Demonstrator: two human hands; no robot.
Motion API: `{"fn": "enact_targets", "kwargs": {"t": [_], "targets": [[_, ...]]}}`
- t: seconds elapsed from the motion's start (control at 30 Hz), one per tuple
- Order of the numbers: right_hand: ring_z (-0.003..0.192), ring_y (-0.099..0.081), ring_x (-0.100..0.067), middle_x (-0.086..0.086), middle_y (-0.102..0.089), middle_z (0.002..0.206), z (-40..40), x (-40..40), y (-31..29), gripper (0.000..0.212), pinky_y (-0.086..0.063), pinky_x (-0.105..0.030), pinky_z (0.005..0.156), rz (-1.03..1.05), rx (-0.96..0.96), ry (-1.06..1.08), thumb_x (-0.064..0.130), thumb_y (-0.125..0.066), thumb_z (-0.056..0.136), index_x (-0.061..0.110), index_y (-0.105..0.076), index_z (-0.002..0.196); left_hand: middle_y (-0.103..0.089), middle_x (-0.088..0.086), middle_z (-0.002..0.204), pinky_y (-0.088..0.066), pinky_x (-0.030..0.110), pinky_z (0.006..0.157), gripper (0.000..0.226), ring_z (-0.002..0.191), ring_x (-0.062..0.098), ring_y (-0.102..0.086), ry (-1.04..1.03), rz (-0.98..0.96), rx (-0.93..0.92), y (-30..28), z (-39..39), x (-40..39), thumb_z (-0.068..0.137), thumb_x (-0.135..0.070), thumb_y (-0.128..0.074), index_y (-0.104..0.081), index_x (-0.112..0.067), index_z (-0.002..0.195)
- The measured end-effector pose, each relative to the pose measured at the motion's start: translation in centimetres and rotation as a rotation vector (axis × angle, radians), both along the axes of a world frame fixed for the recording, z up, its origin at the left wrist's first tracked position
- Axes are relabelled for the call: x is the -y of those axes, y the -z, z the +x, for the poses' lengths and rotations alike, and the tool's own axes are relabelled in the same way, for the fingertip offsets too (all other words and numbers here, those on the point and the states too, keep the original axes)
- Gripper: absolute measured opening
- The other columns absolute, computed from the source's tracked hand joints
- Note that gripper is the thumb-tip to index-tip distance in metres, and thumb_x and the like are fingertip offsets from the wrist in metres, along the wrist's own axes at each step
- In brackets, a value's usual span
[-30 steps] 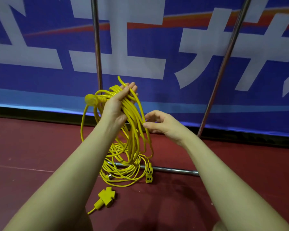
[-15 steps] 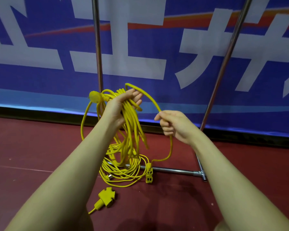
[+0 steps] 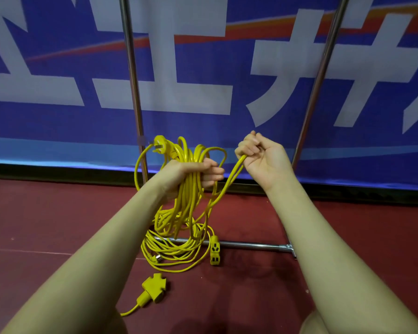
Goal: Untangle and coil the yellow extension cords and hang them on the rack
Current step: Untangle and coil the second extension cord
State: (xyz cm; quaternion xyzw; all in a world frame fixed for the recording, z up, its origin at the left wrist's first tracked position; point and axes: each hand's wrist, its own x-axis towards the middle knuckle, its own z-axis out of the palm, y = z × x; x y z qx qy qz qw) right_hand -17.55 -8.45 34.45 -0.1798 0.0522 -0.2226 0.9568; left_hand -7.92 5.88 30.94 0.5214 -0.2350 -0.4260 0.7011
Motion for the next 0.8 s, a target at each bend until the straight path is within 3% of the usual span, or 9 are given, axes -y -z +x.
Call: {"fn": "enact_targets", "kwargs": {"t": [0.1,0.2,0.27,0.37,0.43,0.5,0.63,0.8], "targets": [[0.037,-0.029,-0.009,0.001,-0.036,0.049,0.3,0.3,-0.1,0.030,-0.029,-0.018,0.044,0.043,0.016,0.038,0.008,-0.027,0.101,0.011,-0.042,0.074,-0.073,0.015,0.088,-0.054,0.036,0.087,0.017,0.085,0.025,-0.071,0.105,-0.002,-0.006,0.7,-1.0,0.6,0.080,-0.003,-0.053,-0.063,0.000,0.094],[0.037,-0.028,-0.009,0.000,-0.035,0.050,0.4,0.9,-0.1,0.030,-0.027,-0.019,0.049,0.071,0.028,0.092,0.007,-0.026,0.101,0.012,-0.040,0.075,-0.072,0.014,0.091,-0.058,0.031,0.076,0.017,0.085,0.024,-0.071,0.186,0.023,0.012,1.1,-1.7,1.0,0.088,0.000,-0.047,-0.061,-0.002,0.096],[0.038,-0.029,-0.010,0.000,-0.036,0.052,0.5,1.3,0.0,0.029,-0.028,-0.020,0.049,0.091,0.034,0.121,0.007,-0.025,0.102,0.011,-0.039,0.077,-0.072,0.011,0.085,-0.057,0.031,0.071,0.013,0.079,0.022,-0.072,0.190,0.045,0.012,1.1,-2.0,1.2,0.085,-0.003,-0.052,-0.062,-0.007,0.092],[0.050,-0.043,-0.013,-0.004,-0.048,0.055,0.4,1.8,0.1,0.028,-0.039,-0.024,0.056,0.057,0.005,0.101,0.010,-0.027,0.103,0.008,-0.044,0.081,-0.068,0.010,0.075,-0.058,0.037,0.069,0.012,0.067,0.021,-0.069,0.183,-0.010,-0.059,1.3,-2.1,1.6,0.079,-0.002,-0.057,-0.063,-0.009,0.087],[0.072,-0.058,-0.020,-0.012,-0.061,0.069,-0.1,2.0,0.2,0.027,-0.052,-0.030,0.070,-0.106,-0.083,0.061,0.011,-0.031,0.102,0.003,-0.050,0.086,-0.067,0.010,0.073,-0.059,0.038,0.066,0.013,0.063,0.020,-0.067,0.146,-0.075,-0.097,1.1,-1.9,1.8,0.077,-0.002,-0.057,-0.065,-0.009,0.084],[0.085,-0.062,-0.023,-0.016,-0.063,0.086,-0.5,2.0,0.4,0.024,-0.056,-0.030,0.075,-0.303,-0.189,0.029,0.011,-0.036,0.101,-0.001,-0.054,0.090,-0.067,0.007,0.071,-0.059,0.036,0.062,0.012,0.062,0.017,-0.067,0.071,-0.151,-0.119,0.7,-1.4,1.9,0.077,-0.004,-0.056,-0.063,-0.009,0.085],[0.073,-0.061,-0.019,-0.013,-0.062,0.083,-0.9,1.1,1.5,0.015,-0.052,-0.023,0.065,-0.639,-0.346,0.039,0.006,-0.045,0.096,0.002,-0.057,0.089,-0.067,0.002,0.068,-0.059,0.032,0.059,0.015,0.060,0.012,-0.066,-0.078,-0.297,-0.170,-0.4,-0.6,2.0,0.091,-0.003,-0.044,-0.055,-0.012,0.088],[0.077,-0.061,-0.011,0.000,-0.064,0.085,-0.7,-0.9,3.1,0.007,-0.044,-0.025,0.077,-1.225,-0.439,-0.250,0.011,-0.056,0.092,0.015,-0.062,0.090,-0.069,0.001,0.068,-0.059,0.032,0.063,0.018,0.062,0.010,-0.068,-0.200,-0.353,-0.253,-1.2,0.2,1.8,0.095,-0.004,-0.044,-0.057,-0.013,0.086]]}}
